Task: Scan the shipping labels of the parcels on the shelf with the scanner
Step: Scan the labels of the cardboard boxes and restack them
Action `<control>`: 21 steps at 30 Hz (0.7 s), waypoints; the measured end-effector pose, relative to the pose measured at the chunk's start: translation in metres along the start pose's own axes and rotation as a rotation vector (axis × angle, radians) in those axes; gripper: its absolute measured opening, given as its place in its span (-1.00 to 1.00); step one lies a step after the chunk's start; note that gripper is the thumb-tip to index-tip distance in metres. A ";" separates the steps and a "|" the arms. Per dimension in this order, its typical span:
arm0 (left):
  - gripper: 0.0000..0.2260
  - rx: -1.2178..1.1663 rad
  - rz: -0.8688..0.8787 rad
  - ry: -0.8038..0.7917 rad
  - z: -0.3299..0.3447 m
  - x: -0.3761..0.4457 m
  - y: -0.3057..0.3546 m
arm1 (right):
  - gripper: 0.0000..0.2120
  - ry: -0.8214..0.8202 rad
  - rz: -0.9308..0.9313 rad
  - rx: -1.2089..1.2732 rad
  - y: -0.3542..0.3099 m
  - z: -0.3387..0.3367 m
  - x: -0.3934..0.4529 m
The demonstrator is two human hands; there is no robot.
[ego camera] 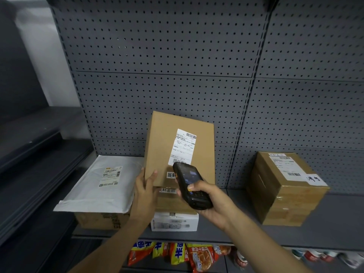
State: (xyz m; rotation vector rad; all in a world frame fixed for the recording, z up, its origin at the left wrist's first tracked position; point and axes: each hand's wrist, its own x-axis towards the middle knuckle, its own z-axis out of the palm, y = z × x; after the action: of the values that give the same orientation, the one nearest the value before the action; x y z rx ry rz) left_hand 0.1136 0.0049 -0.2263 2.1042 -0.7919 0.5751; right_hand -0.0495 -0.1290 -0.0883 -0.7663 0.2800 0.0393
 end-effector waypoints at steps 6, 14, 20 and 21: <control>-0.30 -0.005 0.000 -0.014 -0.002 0.002 -0.003 | -0.47 0.004 -0.011 0.033 0.004 -0.001 0.003; -0.32 0.016 -0.032 -0.032 -0.003 0.003 -0.010 | -0.41 0.023 -0.024 0.033 0.004 -0.003 0.003; -0.32 -0.001 -0.029 -0.047 -0.004 0.001 -0.010 | -0.41 0.027 -0.026 0.022 0.009 -0.005 0.006; -0.32 0.007 -0.016 -0.045 -0.005 0.000 -0.009 | -0.43 0.025 -0.031 0.011 0.010 -0.006 0.006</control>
State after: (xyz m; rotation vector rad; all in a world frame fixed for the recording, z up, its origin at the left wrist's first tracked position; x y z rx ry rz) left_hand 0.1198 0.0132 -0.2282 2.1341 -0.7982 0.5244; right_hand -0.0460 -0.1262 -0.1005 -0.7609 0.2920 -0.0010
